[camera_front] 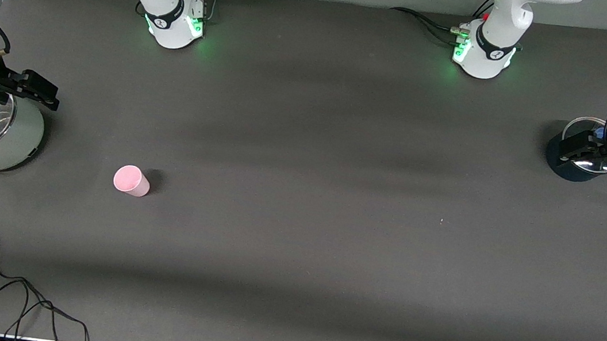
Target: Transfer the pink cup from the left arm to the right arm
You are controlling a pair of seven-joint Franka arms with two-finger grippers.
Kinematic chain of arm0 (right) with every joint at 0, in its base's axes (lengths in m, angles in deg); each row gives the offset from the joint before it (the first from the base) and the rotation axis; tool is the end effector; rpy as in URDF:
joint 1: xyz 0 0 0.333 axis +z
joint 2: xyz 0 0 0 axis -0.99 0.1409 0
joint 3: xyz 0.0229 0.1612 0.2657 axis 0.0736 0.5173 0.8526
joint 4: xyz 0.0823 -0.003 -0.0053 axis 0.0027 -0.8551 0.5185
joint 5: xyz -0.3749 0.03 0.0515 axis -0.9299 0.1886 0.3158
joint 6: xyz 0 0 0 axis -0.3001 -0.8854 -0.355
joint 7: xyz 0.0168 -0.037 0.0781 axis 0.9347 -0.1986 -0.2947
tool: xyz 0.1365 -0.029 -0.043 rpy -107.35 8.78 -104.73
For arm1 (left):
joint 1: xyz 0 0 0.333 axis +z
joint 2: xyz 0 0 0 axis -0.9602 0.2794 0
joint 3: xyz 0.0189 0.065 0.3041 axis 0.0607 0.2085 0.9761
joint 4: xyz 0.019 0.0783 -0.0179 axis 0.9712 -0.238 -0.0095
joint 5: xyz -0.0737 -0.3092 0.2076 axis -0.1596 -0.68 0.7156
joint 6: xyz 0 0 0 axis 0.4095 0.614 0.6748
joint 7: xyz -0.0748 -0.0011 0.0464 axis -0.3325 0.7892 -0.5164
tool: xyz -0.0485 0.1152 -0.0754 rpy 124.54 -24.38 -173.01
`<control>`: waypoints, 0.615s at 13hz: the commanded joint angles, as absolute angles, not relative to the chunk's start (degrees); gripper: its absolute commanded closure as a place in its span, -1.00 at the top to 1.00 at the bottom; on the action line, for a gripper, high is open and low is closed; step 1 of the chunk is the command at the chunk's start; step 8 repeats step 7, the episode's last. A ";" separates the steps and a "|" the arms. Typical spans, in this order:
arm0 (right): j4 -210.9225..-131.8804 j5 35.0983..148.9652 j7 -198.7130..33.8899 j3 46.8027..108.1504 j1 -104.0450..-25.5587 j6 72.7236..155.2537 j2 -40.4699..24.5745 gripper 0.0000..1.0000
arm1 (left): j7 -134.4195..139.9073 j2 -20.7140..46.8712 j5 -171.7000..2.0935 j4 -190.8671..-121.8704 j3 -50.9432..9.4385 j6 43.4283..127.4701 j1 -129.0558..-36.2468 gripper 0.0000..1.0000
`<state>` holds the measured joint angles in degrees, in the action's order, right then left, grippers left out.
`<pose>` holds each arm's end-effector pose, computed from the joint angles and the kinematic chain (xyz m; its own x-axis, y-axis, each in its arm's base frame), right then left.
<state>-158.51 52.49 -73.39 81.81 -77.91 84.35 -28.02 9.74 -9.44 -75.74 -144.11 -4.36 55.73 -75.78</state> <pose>0.5491 0.0210 0.5745 0.9979 -0.0230 -0.0599 -0.0199 -0.9985 0.0508 0.5489 -0.0363 0.5690 0.9955 -0.0766 -0.0558 -0.0767 -0.9971 0.0010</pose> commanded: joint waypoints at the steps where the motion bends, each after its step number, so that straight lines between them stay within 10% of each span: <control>1: -156.67 52.02 -71.93 81.78 -77.51 84.24 -27.02 1.00 | 9.72 -9.99 -76.34 -144.81 -4.62 56.44 -75.62 1.00; 8: -156.67 52.02 -72.28 81.96 -77.50 84.24 -26.93 1.00 | 9.63 -9.91 -76.34 -144.81 -4.71 56.62 -75.71 1.00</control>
